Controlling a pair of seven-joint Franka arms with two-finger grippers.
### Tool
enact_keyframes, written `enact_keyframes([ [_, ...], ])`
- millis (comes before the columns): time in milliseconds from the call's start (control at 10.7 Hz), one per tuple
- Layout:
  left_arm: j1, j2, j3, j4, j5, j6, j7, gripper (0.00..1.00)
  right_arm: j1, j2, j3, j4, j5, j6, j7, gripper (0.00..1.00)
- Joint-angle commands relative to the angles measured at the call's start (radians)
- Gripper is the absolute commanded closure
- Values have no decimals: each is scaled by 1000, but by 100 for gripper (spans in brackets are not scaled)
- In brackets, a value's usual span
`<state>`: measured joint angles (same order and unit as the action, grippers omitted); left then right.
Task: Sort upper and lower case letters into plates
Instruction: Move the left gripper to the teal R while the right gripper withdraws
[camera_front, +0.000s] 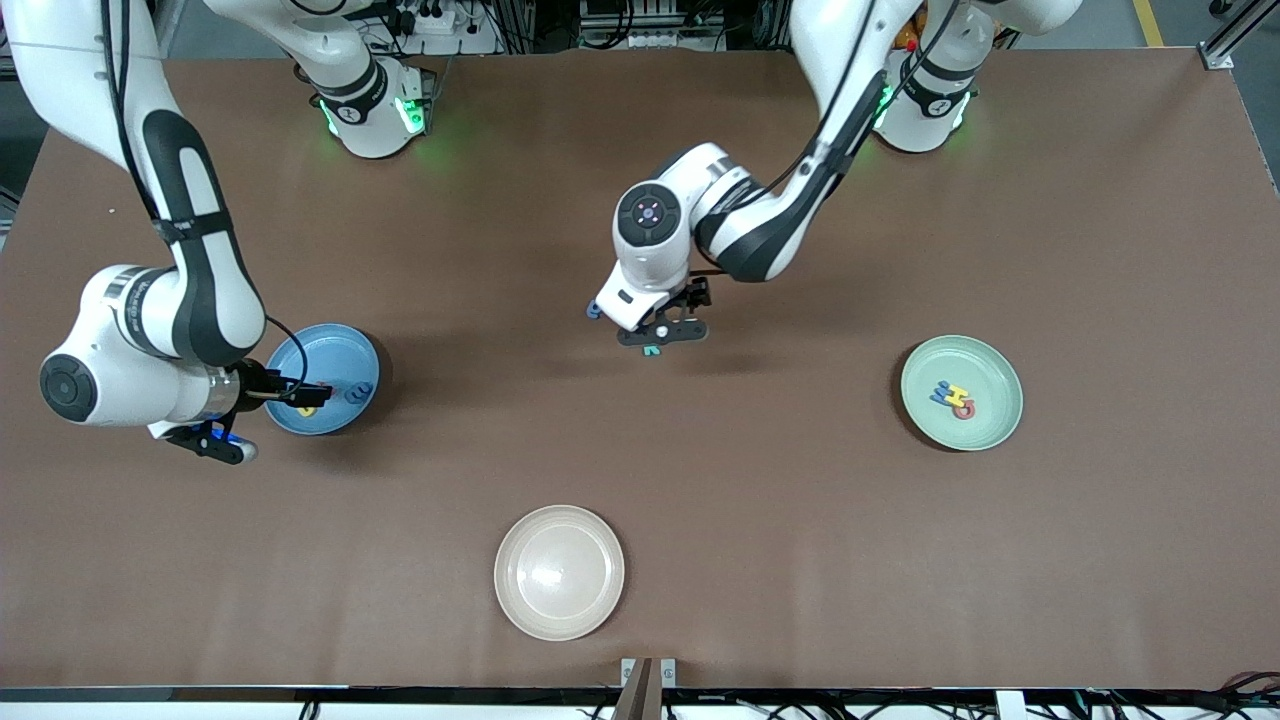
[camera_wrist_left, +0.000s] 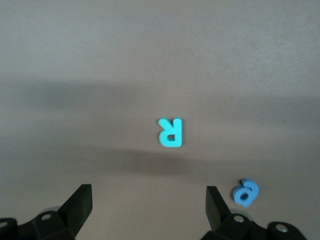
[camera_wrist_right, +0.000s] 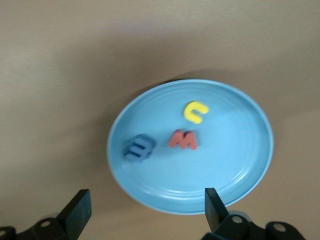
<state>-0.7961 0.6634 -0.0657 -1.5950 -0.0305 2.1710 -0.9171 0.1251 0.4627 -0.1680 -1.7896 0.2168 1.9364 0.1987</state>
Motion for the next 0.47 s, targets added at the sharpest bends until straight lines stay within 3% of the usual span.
enact_keyframes([
  [0, -3, 7, 10, -83, -20, 148, -9, 0, 65, -22, 4, -7, -2, -1, 119, 0],
  [374, 0, 21, 10, -98, -16, 194, 1, 0, 171, -22, 8, -4, -2, 3, 290, 0],
])
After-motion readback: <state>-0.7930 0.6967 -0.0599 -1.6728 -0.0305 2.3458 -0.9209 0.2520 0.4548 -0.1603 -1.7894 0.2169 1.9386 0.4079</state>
